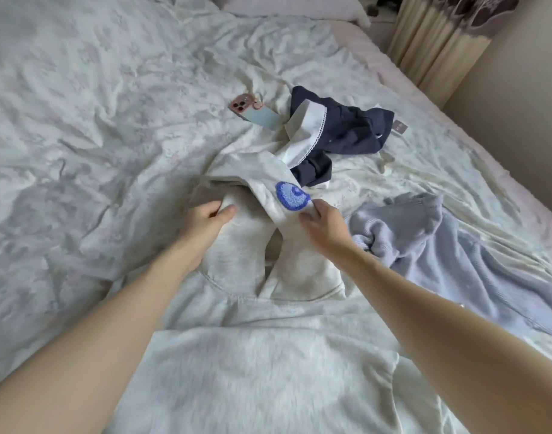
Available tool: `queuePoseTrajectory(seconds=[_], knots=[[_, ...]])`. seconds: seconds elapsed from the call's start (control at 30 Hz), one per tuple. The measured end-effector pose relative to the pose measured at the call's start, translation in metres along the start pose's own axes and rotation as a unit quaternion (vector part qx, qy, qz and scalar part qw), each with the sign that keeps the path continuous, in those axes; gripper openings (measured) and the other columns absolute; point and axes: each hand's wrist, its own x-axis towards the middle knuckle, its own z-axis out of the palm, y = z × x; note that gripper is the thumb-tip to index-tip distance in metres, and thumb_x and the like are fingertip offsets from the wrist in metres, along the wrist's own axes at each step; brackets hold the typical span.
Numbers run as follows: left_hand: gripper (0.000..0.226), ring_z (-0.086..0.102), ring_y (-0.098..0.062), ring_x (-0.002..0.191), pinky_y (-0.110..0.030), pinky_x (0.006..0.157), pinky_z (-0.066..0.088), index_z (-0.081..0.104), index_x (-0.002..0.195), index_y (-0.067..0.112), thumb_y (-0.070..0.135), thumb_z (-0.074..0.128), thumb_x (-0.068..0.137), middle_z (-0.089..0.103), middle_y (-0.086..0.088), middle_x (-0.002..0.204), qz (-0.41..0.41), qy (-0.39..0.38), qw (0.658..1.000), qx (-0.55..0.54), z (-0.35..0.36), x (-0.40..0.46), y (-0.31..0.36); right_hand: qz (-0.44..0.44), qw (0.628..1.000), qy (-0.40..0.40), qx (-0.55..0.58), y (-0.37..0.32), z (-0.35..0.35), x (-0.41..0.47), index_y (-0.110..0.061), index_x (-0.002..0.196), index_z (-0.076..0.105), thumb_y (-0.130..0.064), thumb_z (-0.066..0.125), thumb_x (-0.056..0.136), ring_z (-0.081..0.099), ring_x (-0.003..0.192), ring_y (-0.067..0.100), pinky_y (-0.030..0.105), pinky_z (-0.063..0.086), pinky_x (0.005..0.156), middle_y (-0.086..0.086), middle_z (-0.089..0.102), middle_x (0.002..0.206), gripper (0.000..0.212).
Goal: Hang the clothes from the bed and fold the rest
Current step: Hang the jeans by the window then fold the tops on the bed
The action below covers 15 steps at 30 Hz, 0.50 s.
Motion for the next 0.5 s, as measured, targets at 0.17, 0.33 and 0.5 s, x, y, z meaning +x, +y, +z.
queuePoseTrajectory(seconds=[0.17,0.33,0.5], knots=[[0.023,0.039,-0.005,0.061,-0.022,0.056,0.029,0.054,0.068,-0.002,0.005,0.057,0.090,0.042,-0.006,0.065,0.087,-0.050,0.995,0.021,-0.034,-0.072,0.004,-0.067,0.997,0.020,0.012,0.010,-0.049,-0.075,-0.029,0.066,0.039,-0.002,0.059,0.086,0.040,0.055,-0.001,0.014,0.031,0.053,-0.014,0.041,0.059,0.039],[0.011,0.057,-0.004,0.087,-0.012,0.082,0.040,0.070,0.082,-0.007,-0.012,0.061,0.079,0.064,-0.017,0.086,0.221,-0.048,0.961,0.162,-0.076,-0.140,-0.025,-0.083,0.993,-0.037,-0.080,0.048,-0.086,-0.167,-0.004,0.100,0.068,0.017,0.060,0.073,0.063,0.089,0.021,0.020,0.041,0.077,0.004,0.068,0.090,0.035],[0.037,0.056,-0.023,0.117,-0.026,0.092,0.039,0.076,0.092,0.016,-0.007,0.054,0.075,0.067,-0.004,0.115,0.243,-0.201,0.812,0.490,-0.119,-0.184,-0.068,-0.099,0.865,-0.255,-0.421,0.103,-0.100,-0.232,-0.033,0.120,0.060,-0.004,0.047,0.090,0.035,0.134,0.011,0.023,0.020,0.106,-0.013,0.048,0.138,0.044]])
